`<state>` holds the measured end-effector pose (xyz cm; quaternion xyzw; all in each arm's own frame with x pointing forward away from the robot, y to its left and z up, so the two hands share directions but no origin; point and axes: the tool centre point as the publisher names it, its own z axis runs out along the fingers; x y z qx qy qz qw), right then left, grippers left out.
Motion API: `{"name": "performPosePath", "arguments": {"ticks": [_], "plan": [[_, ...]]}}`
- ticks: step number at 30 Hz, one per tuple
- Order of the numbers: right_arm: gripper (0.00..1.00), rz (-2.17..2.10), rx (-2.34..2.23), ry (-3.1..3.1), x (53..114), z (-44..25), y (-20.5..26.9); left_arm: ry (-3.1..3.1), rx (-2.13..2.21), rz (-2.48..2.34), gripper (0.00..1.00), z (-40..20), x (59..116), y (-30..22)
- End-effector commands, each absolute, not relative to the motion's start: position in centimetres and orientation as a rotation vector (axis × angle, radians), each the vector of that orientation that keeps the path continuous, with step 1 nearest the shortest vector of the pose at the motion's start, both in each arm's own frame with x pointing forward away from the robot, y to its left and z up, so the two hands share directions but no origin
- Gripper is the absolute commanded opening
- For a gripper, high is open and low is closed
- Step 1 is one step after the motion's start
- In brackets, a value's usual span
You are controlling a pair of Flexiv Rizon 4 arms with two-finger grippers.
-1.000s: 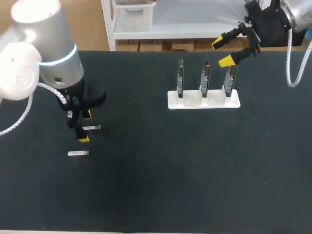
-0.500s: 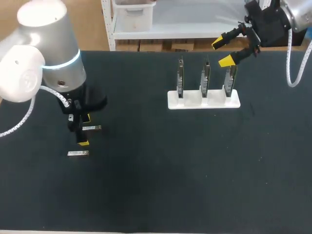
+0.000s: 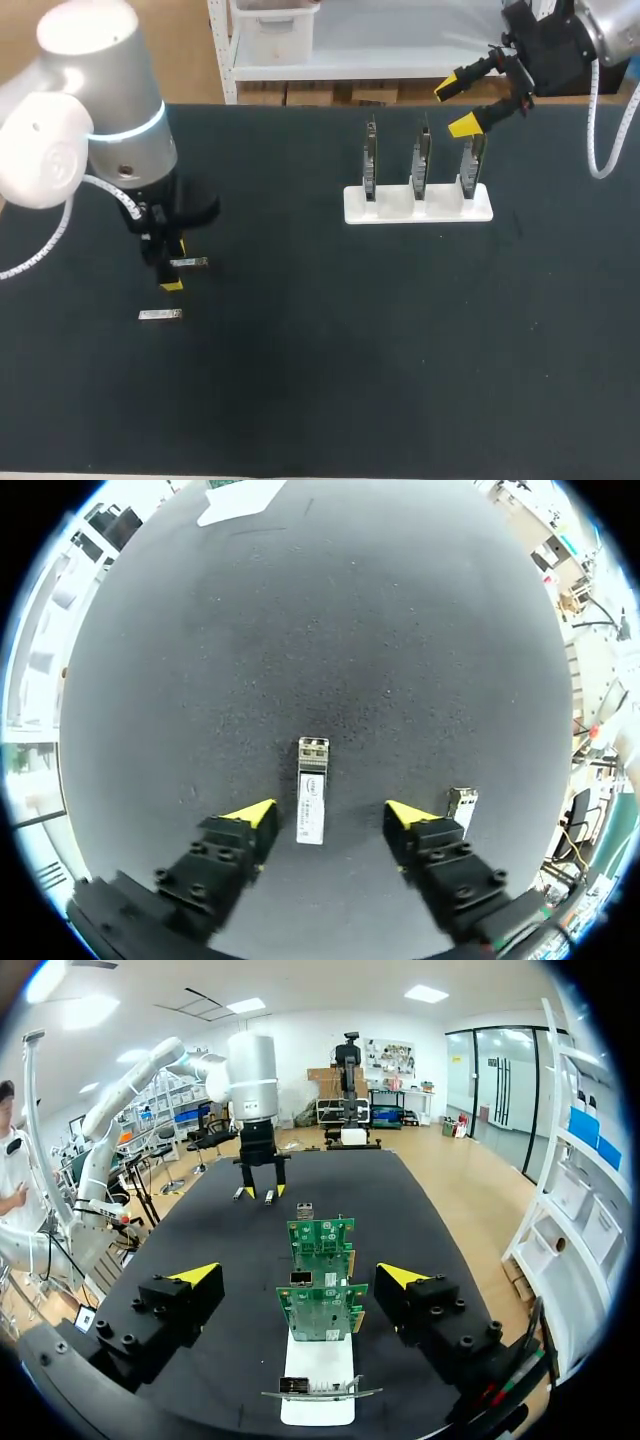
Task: Pick up the optical module with the left hand, and insert it into the network port with the right hand.
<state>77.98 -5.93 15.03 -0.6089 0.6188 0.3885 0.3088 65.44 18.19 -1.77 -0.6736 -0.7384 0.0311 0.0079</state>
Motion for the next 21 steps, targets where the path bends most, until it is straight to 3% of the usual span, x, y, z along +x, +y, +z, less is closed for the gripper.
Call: {"name": "performPosePath", "arguments": {"ticks": [1,21], "plan": [[1.00,1.026,-1.609,1.635,78.0,15.0,-5.9,-2.296,-2.104,0.108,0.00,-2.0,65.8,18.1],[1.00,1.026,-1.609,1.635,78.0,15.0,-5.9,-2.344,-2.227,0.153,0.00,-0.1,68.6,16.1]]}}
